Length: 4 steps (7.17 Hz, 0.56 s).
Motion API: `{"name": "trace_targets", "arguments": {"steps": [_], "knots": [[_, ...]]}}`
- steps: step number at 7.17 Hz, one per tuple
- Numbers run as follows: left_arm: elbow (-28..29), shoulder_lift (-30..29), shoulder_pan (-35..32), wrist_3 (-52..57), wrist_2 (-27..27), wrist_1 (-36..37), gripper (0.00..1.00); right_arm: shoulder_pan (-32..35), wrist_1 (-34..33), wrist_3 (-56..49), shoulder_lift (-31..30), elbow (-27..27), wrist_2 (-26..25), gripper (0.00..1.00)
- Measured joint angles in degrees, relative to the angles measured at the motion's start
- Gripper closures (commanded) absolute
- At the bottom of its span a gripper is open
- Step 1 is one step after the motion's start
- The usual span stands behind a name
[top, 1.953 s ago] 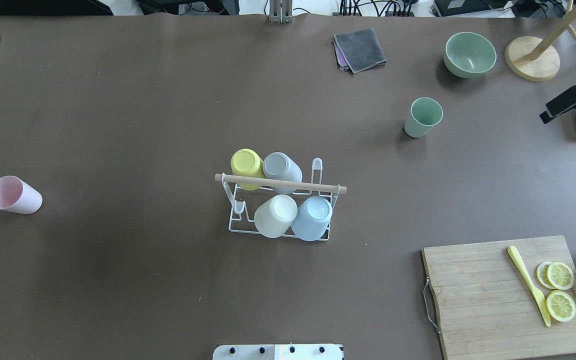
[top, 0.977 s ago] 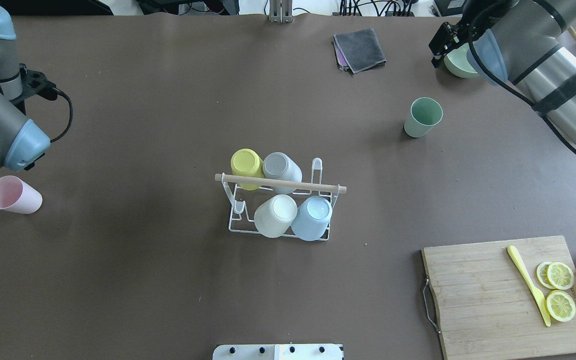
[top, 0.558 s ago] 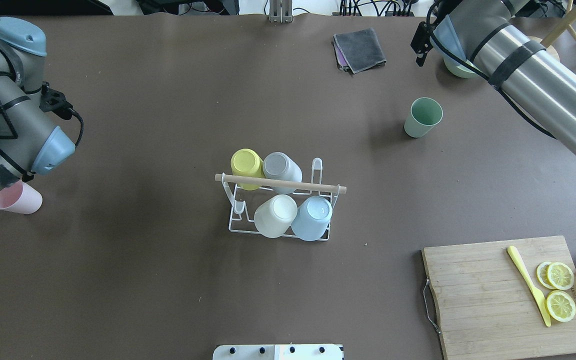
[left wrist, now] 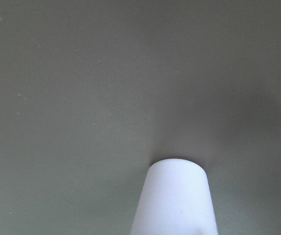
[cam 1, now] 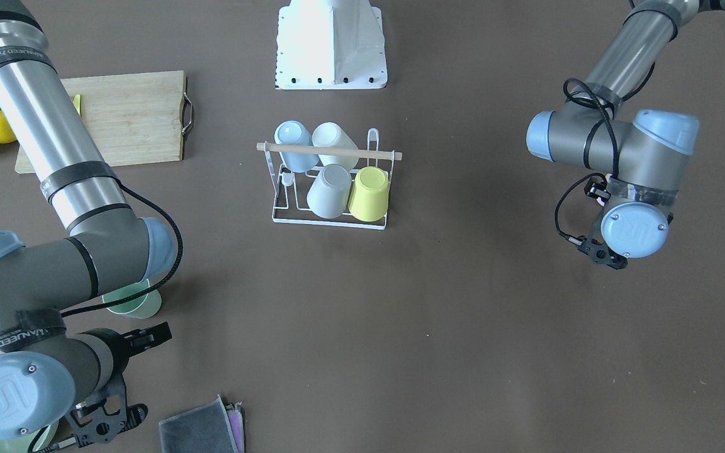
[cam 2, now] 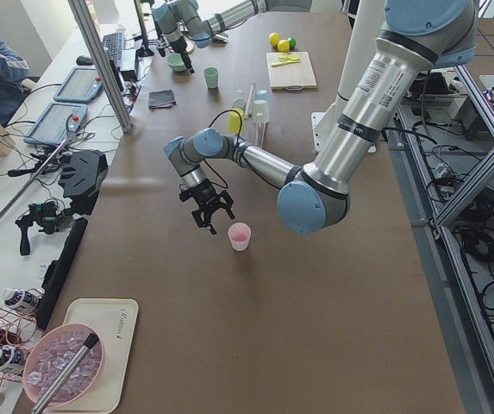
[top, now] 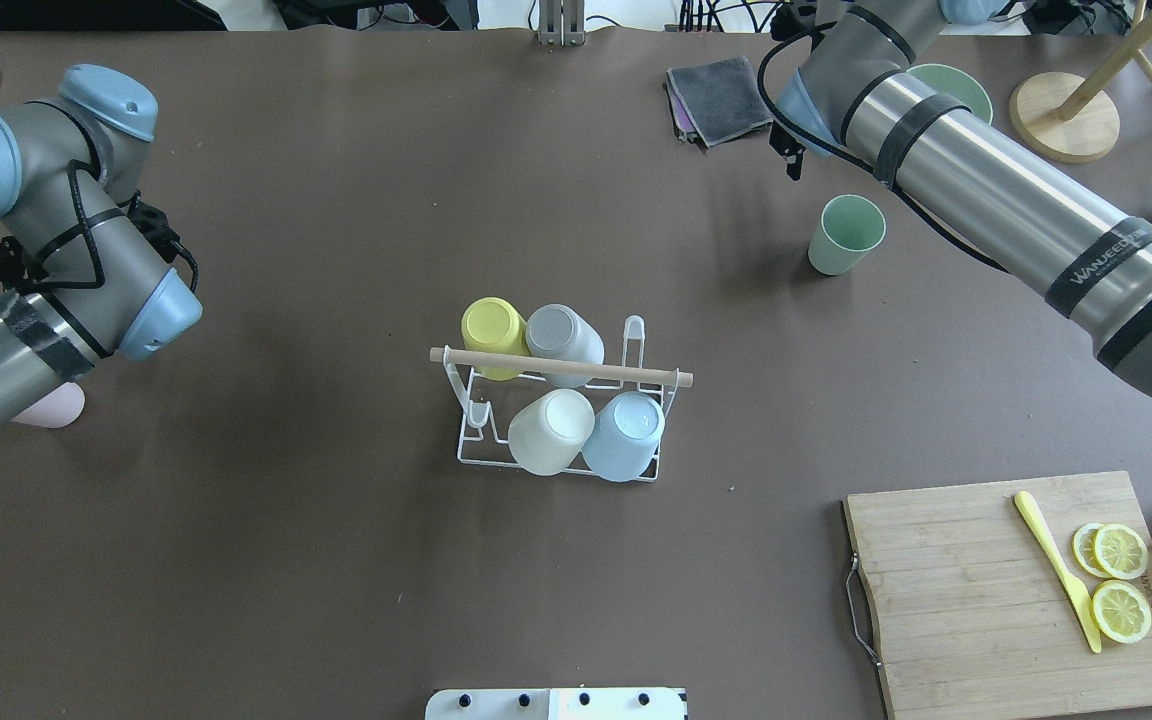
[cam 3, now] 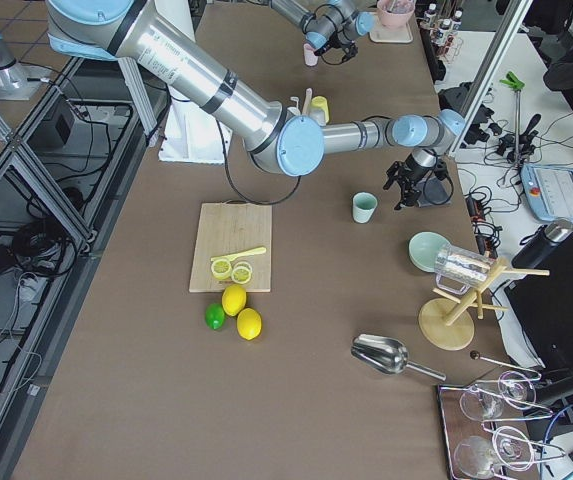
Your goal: Place cup on cup holder
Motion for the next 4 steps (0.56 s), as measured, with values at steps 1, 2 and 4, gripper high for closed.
{"name": "trace_targets", "arguments": {"steps": [1, 2, 4], "knots": [[0.6, -0.3, 1.2, 2.0, 0.6, 0.1, 0.03, -1.0, -0.8, 0.0, 0.2, -1.0, 0.9, 0.00], [1.4, -0.8, 2.1, 4.6, 2.4, 0.3, 0.03, -2.0, -2.3, -0.3, 0.3, -1.6, 1.4, 0.00], [3.2, -2.0, 4.1, 7.2, 6.9, 1.8, 0.04, -3.0, -4.0, -2.0, 1.4, -4.7, 1.1, 0.00]]}}
